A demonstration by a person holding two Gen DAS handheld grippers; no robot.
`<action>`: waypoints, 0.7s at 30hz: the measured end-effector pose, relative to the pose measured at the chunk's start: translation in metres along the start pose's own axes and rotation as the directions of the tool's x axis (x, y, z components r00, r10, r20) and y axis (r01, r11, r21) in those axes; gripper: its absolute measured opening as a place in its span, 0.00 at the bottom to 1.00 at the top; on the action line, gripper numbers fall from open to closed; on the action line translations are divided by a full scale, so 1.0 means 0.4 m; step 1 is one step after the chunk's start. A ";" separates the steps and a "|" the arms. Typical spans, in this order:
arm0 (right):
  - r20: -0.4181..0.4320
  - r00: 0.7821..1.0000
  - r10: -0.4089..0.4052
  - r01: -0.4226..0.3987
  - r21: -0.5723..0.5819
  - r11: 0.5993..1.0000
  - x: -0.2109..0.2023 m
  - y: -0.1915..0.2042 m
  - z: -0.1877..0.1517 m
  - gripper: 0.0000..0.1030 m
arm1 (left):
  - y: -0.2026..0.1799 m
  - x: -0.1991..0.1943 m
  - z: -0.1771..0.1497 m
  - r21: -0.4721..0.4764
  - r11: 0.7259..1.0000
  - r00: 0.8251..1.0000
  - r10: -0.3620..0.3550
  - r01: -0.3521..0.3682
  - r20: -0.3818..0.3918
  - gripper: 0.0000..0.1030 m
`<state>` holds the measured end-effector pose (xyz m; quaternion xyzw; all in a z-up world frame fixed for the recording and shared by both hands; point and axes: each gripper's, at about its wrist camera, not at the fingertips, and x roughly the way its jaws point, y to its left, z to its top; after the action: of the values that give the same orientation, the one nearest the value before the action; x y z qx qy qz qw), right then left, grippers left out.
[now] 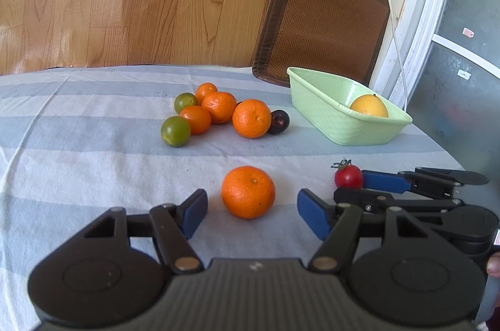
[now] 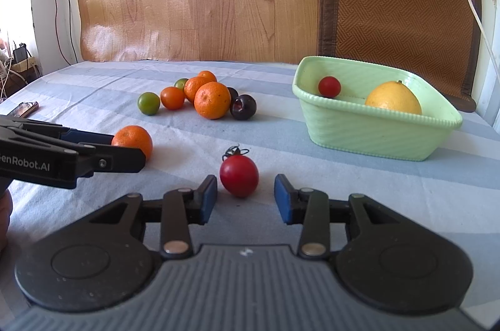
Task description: Organize fruits
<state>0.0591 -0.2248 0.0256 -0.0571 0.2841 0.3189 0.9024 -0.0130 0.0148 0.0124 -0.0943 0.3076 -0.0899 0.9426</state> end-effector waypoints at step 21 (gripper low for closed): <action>0.011 1.000 -0.001 0.002 -0.019 1.000 -0.002 0.009 0.000 0.50 | -0.005 0.000 -0.002 0.027 1.000 1.000 0.001 -0.001 -0.005 0.65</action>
<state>0.0565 -0.2224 0.0264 -0.0641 0.2761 0.3213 0.9036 -0.0136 0.0126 0.0120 -0.0813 0.3086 -0.0940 0.9430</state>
